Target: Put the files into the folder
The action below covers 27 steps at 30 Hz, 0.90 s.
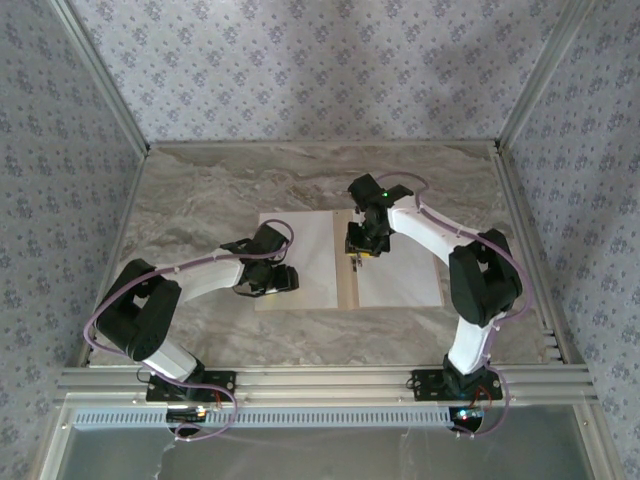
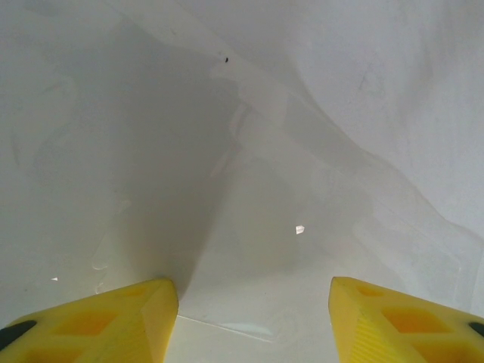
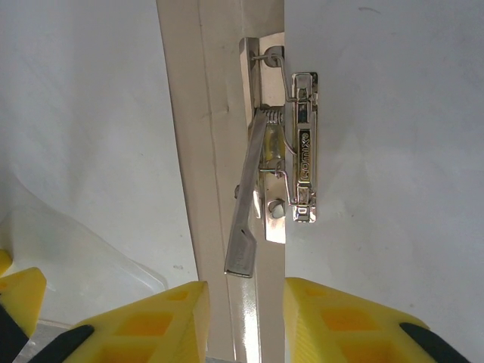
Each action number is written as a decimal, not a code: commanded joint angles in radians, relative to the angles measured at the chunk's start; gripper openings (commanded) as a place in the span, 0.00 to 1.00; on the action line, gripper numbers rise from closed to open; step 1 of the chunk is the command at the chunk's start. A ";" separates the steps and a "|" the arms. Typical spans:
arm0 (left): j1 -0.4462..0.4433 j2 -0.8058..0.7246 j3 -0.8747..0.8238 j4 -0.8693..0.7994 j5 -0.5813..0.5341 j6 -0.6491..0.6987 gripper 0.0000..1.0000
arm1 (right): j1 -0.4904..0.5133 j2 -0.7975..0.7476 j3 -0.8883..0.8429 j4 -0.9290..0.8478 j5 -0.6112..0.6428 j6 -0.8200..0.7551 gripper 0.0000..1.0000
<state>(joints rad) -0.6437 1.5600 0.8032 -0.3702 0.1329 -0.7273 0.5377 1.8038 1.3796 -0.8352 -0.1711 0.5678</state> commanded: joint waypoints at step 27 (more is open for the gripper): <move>-0.008 0.020 -0.018 -0.100 -0.050 0.003 0.59 | 0.008 0.060 0.060 -0.028 0.007 -0.003 0.27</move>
<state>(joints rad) -0.6495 1.5597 0.8040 -0.3733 0.1181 -0.7269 0.5430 1.8572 1.4055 -0.8352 -0.1715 0.5674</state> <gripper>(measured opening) 0.593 0.273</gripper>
